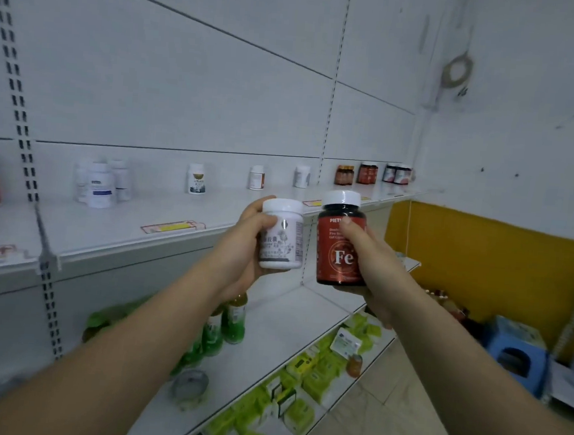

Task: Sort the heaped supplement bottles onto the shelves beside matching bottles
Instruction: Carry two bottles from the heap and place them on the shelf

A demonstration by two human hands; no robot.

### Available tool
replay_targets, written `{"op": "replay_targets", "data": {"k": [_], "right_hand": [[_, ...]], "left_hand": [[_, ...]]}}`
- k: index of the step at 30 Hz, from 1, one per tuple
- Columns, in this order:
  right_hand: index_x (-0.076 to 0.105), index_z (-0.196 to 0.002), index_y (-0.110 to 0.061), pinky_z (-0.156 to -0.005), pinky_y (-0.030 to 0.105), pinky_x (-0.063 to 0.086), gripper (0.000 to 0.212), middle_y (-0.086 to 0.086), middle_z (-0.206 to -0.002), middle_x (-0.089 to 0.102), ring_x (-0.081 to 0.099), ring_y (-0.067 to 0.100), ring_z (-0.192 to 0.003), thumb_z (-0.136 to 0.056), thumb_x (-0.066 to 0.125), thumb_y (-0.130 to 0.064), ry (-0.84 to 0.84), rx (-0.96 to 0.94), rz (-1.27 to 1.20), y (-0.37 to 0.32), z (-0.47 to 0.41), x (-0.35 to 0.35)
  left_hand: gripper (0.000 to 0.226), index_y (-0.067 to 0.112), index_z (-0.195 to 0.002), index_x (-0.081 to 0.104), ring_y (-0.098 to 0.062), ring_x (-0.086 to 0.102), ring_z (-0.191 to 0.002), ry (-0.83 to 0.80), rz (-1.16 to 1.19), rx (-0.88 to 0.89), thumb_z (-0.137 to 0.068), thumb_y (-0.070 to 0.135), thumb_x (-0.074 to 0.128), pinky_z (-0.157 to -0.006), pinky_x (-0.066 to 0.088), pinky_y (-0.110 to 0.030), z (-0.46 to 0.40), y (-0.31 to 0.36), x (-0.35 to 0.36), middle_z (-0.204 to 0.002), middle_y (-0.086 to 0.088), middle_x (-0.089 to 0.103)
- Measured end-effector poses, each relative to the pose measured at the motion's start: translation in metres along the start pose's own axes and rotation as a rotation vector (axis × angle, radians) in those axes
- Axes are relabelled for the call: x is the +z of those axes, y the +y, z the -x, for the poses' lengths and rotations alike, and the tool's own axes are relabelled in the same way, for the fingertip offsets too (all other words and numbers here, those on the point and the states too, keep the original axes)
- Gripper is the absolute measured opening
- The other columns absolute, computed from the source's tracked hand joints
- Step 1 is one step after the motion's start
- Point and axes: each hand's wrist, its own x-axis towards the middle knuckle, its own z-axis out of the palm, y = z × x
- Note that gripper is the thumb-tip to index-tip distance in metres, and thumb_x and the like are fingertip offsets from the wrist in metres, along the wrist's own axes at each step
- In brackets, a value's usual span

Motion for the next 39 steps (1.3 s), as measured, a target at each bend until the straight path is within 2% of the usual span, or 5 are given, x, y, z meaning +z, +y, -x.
{"op": "replay_targets", "data": {"k": [10,24,32,36,39], "right_hand": [[0.05,-0.123,-0.027,-0.082,0.045,0.056,0.041,0.005,-0.11,0.067,0.067,0.025,-0.097,-0.087,0.061,-0.043,0.006,-0.016,0.024,0.009,-0.18,-0.084],[0.047,-0.119,-0.028,-0.088,0.046,0.053,0.037,0.004,-0.108,0.066,0.066,0.025,-0.096,-0.087,0.063,-0.038,-0.099,-0.031,0.02,0.044,-0.399,-0.297],[0.051,-0.119,-0.023,-0.084,0.04,0.053,0.038,0.001,-0.103,0.068,0.068,0.02,-0.09,-0.085,0.066,-0.033,-0.22,-0.119,-0.023,0.048,-0.525,-0.29],[0.05,-0.118,-0.023,-0.081,0.034,0.052,0.038,-0.001,-0.103,0.066,0.067,0.017,-0.09,-0.084,0.067,-0.03,-0.297,-0.162,-0.032,0.052,-0.583,-0.264],[0.047,-0.116,-0.026,-0.085,0.037,0.053,0.04,0.0,-0.107,0.064,0.066,0.018,-0.093,-0.083,0.068,-0.032,-0.372,-0.138,0.001,0.065,-0.626,-0.243]], "left_hand": [[0.044,0.029,-0.125,0.046,-0.025,0.06,-0.088,-0.037,-0.112,-0.001,-0.092,0.002,0.036,-0.076,0.053,-0.049,-0.18,-0.044,0.051,-0.105,-0.006,0.059],[0.045,0.028,-0.123,0.043,-0.022,0.063,-0.085,0.097,-0.255,0.052,-0.088,0.0,0.05,-0.071,0.055,-0.039,-0.407,-0.147,0.2,-0.106,-0.011,0.061],[0.049,0.029,-0.102,0.043,-0.026,0.059,-0.09,0.307,-0.758,0.133,-0.074,0.003,0.074,-0.089,0.051,-0.047,-0.498,-0.134,0.172,-0.108,-0.012,0.055],[0.055,0.022,-0.11,0.038,-0.025,0.058,-0.09,0.383,-1.022,0.094,-0.074,0.008,0.076,-0.078,0.051,-0.037,-0.536,-0.129,0.131,-0.11,-0.01,0.051],[0.056,0.02,-0.112,0.035,-0.032,0.06,-0.1,0.413,-1.123,0.055,-0.075,0.011,0.076,-0.084,0.051,-0.043,-0.564,-0.135,0.107,-0.11,-0.01,0.051]]}}
